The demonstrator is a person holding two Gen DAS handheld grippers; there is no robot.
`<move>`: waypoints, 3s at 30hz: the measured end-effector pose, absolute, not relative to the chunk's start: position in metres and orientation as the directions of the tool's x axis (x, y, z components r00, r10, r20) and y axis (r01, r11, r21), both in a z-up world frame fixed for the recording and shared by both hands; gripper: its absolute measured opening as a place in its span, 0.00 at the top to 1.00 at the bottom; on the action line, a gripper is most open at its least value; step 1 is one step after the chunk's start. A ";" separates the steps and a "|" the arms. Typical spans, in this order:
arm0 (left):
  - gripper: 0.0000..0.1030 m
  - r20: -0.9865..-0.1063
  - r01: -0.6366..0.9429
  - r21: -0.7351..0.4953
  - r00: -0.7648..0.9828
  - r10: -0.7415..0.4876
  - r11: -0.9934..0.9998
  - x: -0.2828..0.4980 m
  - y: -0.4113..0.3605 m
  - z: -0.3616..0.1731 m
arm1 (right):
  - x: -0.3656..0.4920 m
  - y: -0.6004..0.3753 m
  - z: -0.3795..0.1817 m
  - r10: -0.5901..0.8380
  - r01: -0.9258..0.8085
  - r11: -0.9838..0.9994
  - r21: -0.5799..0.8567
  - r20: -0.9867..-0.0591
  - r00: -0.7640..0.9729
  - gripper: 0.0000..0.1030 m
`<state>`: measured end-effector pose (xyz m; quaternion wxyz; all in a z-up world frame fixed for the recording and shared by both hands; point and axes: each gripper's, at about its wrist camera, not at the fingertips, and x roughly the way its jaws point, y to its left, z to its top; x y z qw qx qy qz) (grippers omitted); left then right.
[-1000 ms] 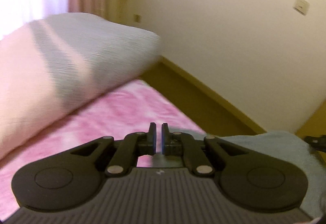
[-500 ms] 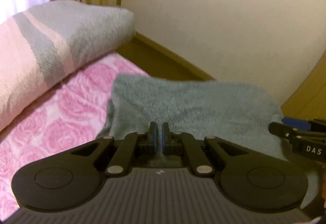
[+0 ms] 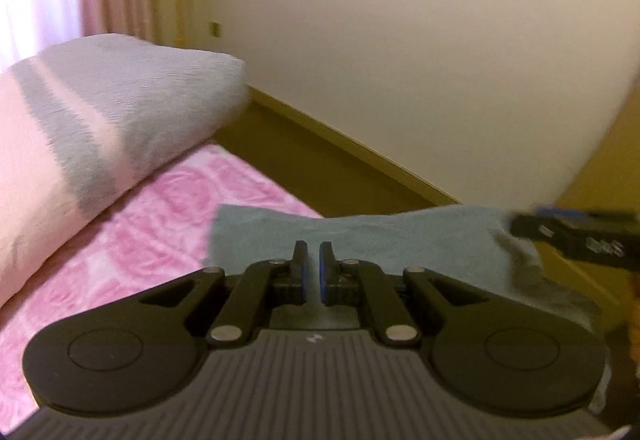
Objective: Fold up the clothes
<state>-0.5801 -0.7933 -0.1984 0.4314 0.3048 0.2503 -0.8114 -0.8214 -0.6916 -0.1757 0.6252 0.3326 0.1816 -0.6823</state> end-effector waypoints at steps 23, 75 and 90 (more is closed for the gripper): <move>0.96 -0.802 0.834 -0.129 -0.406 -0.439 -0.537 -0.600 -0.751 -0.223 | -0.775 -0.662 -0.210 -0.605 0.993 -0.049 0.105 -0.795 0.054 0.55; 0.53 -0.769 0.900 0.042 -0.248 -0.590 -0.434 -0.459 -0.420 -0.023 | -0.626 -0.337 -0.036 -0.682 0.916 -0.359 0.180 -0.721 -0.126 0.54; 0.44 -0.756 0.885 0.026 -0.287 -0.588 -0.466 -0.427 -0.356 -0.027 | -0.588 -0.270 -0.035 -0.647 0.916 -0.368 0.160 -0.752 -0.128 0.54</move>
